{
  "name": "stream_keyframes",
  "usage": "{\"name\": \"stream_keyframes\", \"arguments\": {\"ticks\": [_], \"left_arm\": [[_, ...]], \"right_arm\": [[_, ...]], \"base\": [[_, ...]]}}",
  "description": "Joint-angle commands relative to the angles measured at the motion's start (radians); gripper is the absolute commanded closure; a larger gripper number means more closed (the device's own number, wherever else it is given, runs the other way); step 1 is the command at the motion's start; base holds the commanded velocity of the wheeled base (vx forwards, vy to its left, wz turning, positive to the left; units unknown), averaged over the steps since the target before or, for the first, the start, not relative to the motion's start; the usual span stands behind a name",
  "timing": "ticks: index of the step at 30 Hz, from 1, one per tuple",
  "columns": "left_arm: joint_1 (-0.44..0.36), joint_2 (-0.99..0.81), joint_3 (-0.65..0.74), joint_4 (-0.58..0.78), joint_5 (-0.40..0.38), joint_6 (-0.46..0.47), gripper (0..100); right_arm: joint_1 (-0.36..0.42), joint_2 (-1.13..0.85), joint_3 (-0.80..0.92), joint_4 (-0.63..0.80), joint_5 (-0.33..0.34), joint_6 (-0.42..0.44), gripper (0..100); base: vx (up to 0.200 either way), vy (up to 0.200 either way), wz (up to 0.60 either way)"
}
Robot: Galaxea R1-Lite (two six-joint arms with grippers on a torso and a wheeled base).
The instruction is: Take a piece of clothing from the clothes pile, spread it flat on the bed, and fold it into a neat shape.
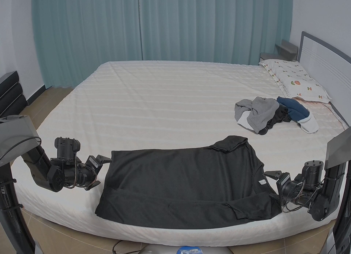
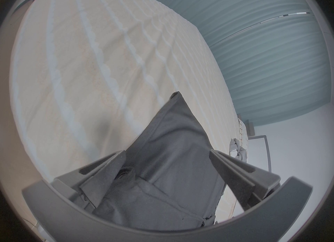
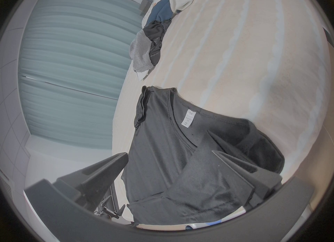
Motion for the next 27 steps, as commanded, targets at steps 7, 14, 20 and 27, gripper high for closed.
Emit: {"name": "stream_keyframes", "arguments": {"ticks": [7, 14, 20, 27], "left_arm": [[0.006, 0.023, -0.066, 0.002, 0.001, -0.002, 0], [0.013, 0.084, -0.151, 0.006, 0.012, -0.001, 0], [0.007, 0.106, -0.189, 0.008, 0.059, -0.001, 0], [0.007, 0.115, -0.232, 0.009, 0.067, 0.007, 0]], "right_arm": [[0.000, 0.019, -0.007, -0.012, 0.002, 0.000, 0], [-0.001, 0.044, -0.013, -0.012, 0.002, -0.003, 0], [-0.010, 0.061, -0.011, -0.012, 0.004, -0.005, 0], [-0.006, 0.062, -0.010, -0.012, 0.005, -0.005, 0]], "base": [[0.057, 0.000, 0.00], [0.000, 0.000, 0.00], [0.000, 0.000, 0.00], [0.000, 0.000, 0.00]]}}
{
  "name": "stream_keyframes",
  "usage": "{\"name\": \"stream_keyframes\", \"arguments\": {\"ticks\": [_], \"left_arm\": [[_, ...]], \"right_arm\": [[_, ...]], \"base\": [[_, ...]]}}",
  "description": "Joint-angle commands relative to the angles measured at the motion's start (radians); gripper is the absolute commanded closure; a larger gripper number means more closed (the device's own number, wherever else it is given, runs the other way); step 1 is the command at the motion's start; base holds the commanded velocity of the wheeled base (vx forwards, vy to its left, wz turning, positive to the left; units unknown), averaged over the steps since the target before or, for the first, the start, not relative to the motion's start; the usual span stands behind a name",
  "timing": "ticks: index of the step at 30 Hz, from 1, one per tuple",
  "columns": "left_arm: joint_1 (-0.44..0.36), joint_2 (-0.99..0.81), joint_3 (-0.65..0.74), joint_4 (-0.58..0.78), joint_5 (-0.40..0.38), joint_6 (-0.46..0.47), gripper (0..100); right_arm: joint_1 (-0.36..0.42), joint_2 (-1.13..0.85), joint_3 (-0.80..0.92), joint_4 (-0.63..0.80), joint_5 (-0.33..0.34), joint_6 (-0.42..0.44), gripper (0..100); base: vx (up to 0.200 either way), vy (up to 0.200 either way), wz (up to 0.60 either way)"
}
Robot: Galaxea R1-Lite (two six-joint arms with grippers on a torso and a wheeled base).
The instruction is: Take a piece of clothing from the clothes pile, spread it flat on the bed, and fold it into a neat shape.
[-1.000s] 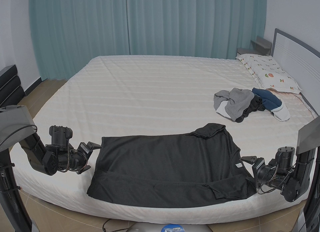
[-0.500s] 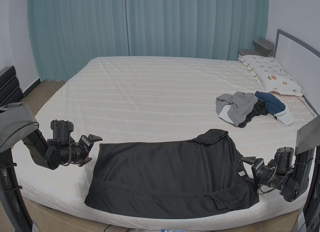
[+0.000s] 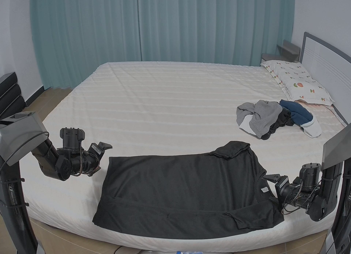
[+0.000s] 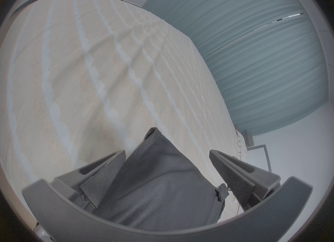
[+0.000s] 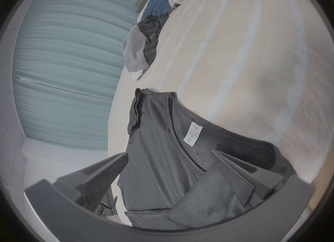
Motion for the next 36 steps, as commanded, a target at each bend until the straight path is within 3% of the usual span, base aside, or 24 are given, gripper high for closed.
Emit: {"name": "stream_keyframes", "arguments": {"ticks": [1, 5, 9, 14, 36], "left_arm": [[0.000, 0.027, -0.055, 0.000, -0.001, 0.003, 0], [-0.003, 0.069, -0.149, 0.043, -0.003, 0.014, 0], [-0.003, 0.126, -0.238, 0.108, 0.000, 0.118, 0], [-0.003, 0.179, -0.287, 0.106, 0.035, 0.175, 0], [-0.038, 0.238, -0.292, 0.062, 0.054, 0.235, 0]], "right_arm": [[0.004, 0.007, 0.001, -0.012, 0.001, 0.000, 0], [0.006, 0.010, 0.002, -0.012, -0.001, -0.002, 0], [0.009, 0.011, 0.002, -0.012, -0.001, -0.003, 0], [0.010, 0.021, 0.002, -0.012, -0.002, -0.009, 0], [0.018, 0.027, 0.005, -0.012, -0.002, -0.035, 0]], "base": [[0.000, 0.000, 0.00], [0.000, 0.000, 0.00], [0.000, 0.000, 0.00], [0.000, 0.000, 0.00], [0.000, 0.000, 0.00]]}}
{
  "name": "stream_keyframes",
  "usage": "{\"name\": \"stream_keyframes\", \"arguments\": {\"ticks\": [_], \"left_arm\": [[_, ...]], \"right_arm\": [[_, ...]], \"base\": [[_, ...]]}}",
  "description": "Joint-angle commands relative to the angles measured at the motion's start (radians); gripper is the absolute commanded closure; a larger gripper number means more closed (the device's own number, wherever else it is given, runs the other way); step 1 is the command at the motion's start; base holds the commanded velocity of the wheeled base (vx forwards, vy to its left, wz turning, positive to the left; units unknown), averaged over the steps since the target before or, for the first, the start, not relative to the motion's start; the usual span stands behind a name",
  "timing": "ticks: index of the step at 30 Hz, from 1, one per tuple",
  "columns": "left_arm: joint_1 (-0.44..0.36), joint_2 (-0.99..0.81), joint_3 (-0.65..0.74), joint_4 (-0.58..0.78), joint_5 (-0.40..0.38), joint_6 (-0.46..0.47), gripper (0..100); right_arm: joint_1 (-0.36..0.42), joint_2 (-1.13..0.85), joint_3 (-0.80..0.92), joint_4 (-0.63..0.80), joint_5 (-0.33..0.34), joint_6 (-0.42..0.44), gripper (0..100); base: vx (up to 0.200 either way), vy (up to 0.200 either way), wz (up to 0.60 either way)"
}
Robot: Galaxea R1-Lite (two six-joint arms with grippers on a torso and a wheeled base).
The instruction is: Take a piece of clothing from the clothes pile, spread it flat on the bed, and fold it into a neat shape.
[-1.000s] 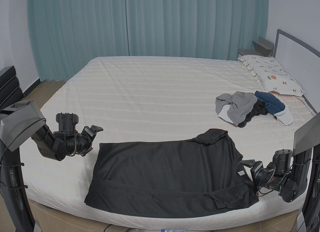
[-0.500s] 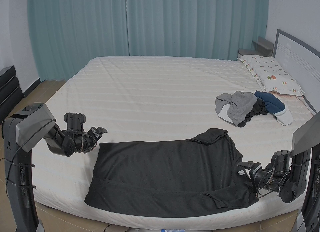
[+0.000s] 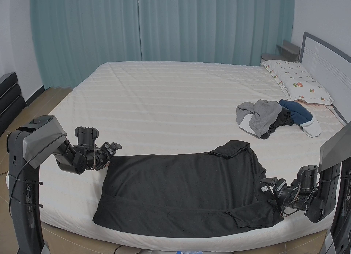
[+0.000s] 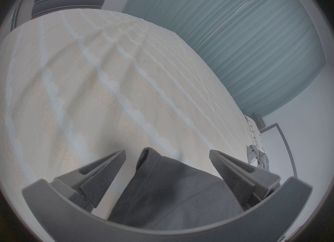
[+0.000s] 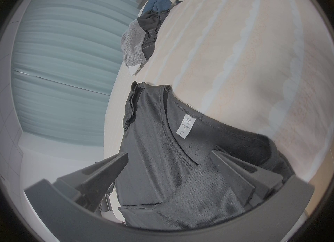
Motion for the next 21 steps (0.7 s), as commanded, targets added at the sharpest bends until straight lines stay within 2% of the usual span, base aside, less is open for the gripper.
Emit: {"name": "stream_keyframes", "arguments": {"ticks": [1, 12, 13, 21], "left_arm": [[-0.010, 0.027, 0.007, -0.038, 0.003, 0.021, 0], [-0.016, 0.063, 0.003, -0.097, 0.033, 0.026, 0], [-0.016, 0.064, 0.003, -0.097, 0.037, 0.027, 100], [-0.008, 0.066, -0.008, -0.117, 0.110, 0.018, 100]], "right_arm": [[0.000, 0.002, -0.002, -0.012, 0.000, 0.000, 0], [0.000, 0.003, -0.002, -0.012, 0.000, 0.000, 0], [0.000, 0.003, -0.002, -0.012, 0.000, 0.000, 0], [-0.009, -0.012, -0.019, -0.013, -0.006, -0.002, 0]], "base": [[0.000, 0.000, 0.00], [0.000, 0.000, 0.00], [0.000, 0.000, 0.00], [0.000, 0.000, 0.00]]}}
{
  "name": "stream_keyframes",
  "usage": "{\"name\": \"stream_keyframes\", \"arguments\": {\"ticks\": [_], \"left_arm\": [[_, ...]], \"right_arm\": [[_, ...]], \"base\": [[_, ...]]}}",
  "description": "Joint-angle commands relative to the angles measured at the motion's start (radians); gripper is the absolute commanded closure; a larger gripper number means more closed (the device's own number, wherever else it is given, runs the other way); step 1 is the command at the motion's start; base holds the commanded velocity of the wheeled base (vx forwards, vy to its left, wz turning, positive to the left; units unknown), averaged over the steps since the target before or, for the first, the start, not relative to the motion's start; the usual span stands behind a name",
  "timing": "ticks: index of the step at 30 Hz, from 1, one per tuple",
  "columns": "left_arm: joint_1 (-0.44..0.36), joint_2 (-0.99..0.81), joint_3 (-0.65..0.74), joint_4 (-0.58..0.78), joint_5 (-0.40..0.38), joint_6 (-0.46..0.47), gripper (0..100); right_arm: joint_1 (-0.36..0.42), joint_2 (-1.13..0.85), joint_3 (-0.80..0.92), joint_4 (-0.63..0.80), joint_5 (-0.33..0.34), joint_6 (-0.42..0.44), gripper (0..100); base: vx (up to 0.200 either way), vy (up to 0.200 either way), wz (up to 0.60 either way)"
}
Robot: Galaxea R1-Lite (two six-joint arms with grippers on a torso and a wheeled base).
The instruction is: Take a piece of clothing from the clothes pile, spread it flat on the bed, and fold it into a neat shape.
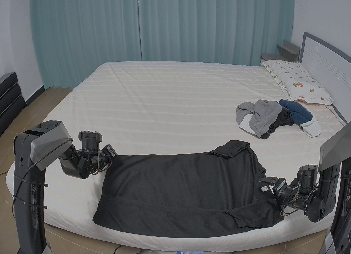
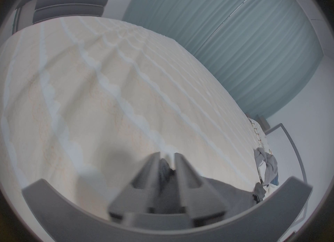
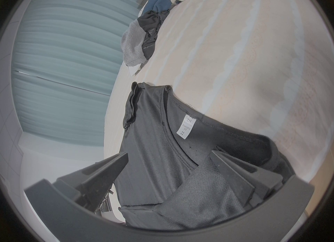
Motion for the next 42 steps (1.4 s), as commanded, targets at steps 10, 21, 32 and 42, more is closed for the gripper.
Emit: {"name": "stream_keyframes", "arguments": {"ticks": [10, 21, 32, 42], "left_arm": [[0.016, -0.003, 0.026, -0.090, 0.048, -0.028, 100], [0.017, -0.009, 0.054, -0.090, 0.048, -0.044, 100], [0.017, -0.021, 0.068, -0.090, 0.048, -0.071, 100], [0.017, -0.021, 0.065, -0.090, 0.046, -0.071, 100]], "right_arm": [[0.022, -0.068, -0.086, -0.010, -0.060, -0.150, 0], [-0.008, -0.006, -0.495, 0.314, -0.062, -0.424, 0], [-0.016, 0.200, -0.985, 0.726, -0.057, -0.535, 0], [-0.018, 0.269, -1.115, 0.781, -0.044, -0.536, 0]], "base": [[0.000, 0.000, 0.00], [0.000, 0.000, 0.00], [0.000, 0.000, 0.00], [0.000, 0.000, 0.00]]}}
